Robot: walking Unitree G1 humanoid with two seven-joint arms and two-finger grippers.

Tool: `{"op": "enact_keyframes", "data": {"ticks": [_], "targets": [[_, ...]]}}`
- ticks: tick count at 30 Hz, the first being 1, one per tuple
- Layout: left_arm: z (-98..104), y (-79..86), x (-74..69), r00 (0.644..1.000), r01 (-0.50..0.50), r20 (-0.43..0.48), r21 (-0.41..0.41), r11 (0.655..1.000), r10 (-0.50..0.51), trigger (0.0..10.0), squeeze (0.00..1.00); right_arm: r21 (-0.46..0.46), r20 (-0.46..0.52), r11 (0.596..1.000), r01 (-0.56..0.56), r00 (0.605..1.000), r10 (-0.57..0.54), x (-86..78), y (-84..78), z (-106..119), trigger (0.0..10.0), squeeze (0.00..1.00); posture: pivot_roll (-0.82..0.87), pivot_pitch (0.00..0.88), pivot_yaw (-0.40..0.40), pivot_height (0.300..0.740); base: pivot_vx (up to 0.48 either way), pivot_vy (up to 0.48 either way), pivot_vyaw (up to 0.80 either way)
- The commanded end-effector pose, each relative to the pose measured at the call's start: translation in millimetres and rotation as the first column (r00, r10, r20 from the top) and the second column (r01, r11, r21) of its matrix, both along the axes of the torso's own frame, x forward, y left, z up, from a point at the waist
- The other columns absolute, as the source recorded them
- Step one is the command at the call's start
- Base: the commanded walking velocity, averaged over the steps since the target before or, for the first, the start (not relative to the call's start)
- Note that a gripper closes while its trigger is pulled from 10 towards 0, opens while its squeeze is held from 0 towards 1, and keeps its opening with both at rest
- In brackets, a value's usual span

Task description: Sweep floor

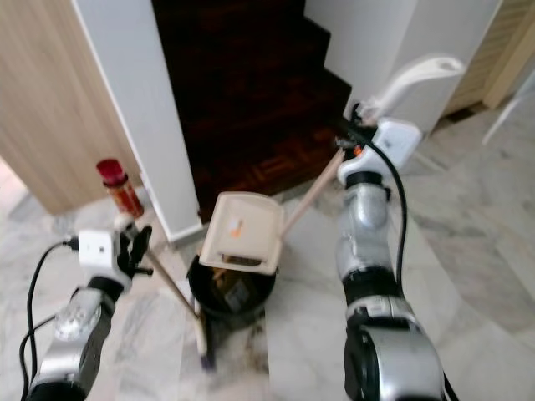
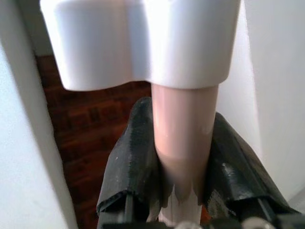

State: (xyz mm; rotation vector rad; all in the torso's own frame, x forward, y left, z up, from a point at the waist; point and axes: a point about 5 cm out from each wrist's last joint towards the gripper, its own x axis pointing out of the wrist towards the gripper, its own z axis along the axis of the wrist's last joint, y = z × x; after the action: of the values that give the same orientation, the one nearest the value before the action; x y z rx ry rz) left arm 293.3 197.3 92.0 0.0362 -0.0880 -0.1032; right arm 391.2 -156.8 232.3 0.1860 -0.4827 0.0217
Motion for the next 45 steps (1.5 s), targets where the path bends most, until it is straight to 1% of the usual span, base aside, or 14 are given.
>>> {"op": "enact_keyframes", "data": {"ticks": [1, 2, 7, 14, 19, 20, 23, 26, 30, 31, 32, 36, 37, 45], "targets": [[0.0, 0.3, -1.2, 1.000, -0.001, -0.004, 0.013, 1.000, 0.001, 10.0, 0.00, -0.063, 0.096, 0.998, 0.016, 0.995, -0.010, 0.7, -2.6, 22.8, 10.0, 0.00, 0.06, 0.073, -0.019, 0.740, 0.000, 0.000, 0.00], [0.1, -0.7, -1.3, 1.000, 0.006, -0.004, 0.022, 1.000, -0.005, 10.0, 0.00, -0.099, 0.112, 0.995, 0.014, 0.994, -0.003, 1.2, 0.4, 27.2, 10.0, 0.00, 0.06, 0.073, -0.020, 0.740, 0.000, 0.000, 0.00], [0.5, -3.4, -1.8, 1.000, 0.013, 0.002, 0.022, 1.000, -0.013, 10.0, 0.00, -0.152, 0.155, 0.988, -0.019, 0.987, 0.042, 3.3, 11.3, 39.6, 10.0, 0.00, 0.06, 0.070, -0.022, 0.740, 0.000, 0.000, 0.00], [1.4, -2.1, -1.9, 1.000, 0.010, 0.005, 0.025, 1.000, -0.010, 10.0, 0.00, -0.186, 0.166, 0.983, -0.008, 0.985, 0.040, 4.4, 12.9, 40.6, 10.0, 0.00, 0.06, 0.070, -0.023, 0.740, 0.000, 0.000, 0.00], [2.1, -2.7, -1.5, 1.000, 0.011, 0.008, 0.026, 1.000, -0.011, 10.0, 0.00, -0.253, 0.225, 0.967, -0.019, 0.971, 0.078, -1.0, 22.6, 42.2, 10.0, 0.00, 0.06, 0.070, -0.023, 0.740, 0.000, 0.000, 0.00], [2.4, -3.5, -1.1, 1.000, 0.016, 0.009, 0.034, 0.999, -0.017, 10.0, 0.00, -0.281, 0.246, 0.959, -0.020, 0.965, 0.093, -3.3, 25.4, 42.4, 10.0, 0.00, 0.06, 0.070, -0.023, 0.740, 0.000, 0.000, 0.00], [2.5, -4.3, -1.0, 1.000, 0.018, 0.011, 0.033, 0.999, -0.018, 10.0, 0.00, -0.306, 0.269, 0.952, -0.021, 0.957, 0.108, -6.4, 27.8, 40.9, 10.0, 0.00, 0.06, 0.070, -0.023, 0.740, 0.000, 0.000, 0.00], [2.7, -4.9, -0.9, 1.000, 0.018, 0.013, 0.032, 0.999, -0.018, 10.0, 0.00, -0.313, 0.275, 0.949, -0.028, 0.954, 0.119, -8.9, 29.1, 37.6, 10.0, 0.00, 0.06, 0.070, -0.023, 0.740, 0.000, 0.000, 0.00], [3.4, -4.8, -0.9, 1.000, 0.018, 0.016, 0.032, 0.999, -0.018, 10.0, 0.00, -0.333, 0.272, 0.941, -0.053, 0.951, 0.149, -16.2, 32.5, 24.0, 10.0, 0.00, 0.06, 0.073, -0.023, 0.740, 0.000, 0.000, 0.00], [3.4, -4.8, -0.9, 1.000, 0.018, 0.016, 0.032, 0.999, -0.018, 10.0, 0.00, -0.333, 0.272, 0.941, -0.053, 0.951, 0.149, -16.2, 32.5, 24.0, 10.0, 0.00, 0.06, 0.073, -0.023, 0.740, 0.000, 0.000, 0.00], [3.5, -4.9, -0.7, 1.000, 0.019, 0.016, 0.032, 0.999, -0.019, 10.0, 0.00, -0.337, 0.271, 0.939, -0.063, 0.949, 0.160, -19.2, 34.1, 19.0, 10.0, 0.00, 0.06, 0.074, -0.022, 0.740, 0.000, 0.000, 0.00], [4.2, -5.0, 0.6, 1.000, 0.021, 0.017, 0.032, 0.999, -0.021, 10.0, 0.00, -0.345, 0.282, 0.935, -0.076, 0.942, 0.181, -26.8, 38.3, 12.2, 10.0, 0.00, 0.05, 0.074, -0.018, 0.740, 0.000, 0.000, 0.00], [4.2, -5.0, 0.6, 1.000, 0.021, 0.017, 0.032, 0.999, -0.021, 10.0, 0.00, -0.345, 0.282, 0.935, -0.076, 0.942, 0.181, -26.8, 38.3, 12.2, 10.0, 0.00, 0.05, 0.074, -0.018, 0.740, 0.000, 0.000, 0.00], [5.5, -5.4, 1.7, 0.999, 0.025, 0.022, 0.032, 0.999, -0.026, 10.0, 0.00, -0.345, 0.358, 0.935, -0.087, 0.908, 0.216, -42.1, 46.6, 21.5, 10.0, 0.00, 0.05, 0.075, -0.015, 0.740, 0.000, 0.000, 0.00]]}}
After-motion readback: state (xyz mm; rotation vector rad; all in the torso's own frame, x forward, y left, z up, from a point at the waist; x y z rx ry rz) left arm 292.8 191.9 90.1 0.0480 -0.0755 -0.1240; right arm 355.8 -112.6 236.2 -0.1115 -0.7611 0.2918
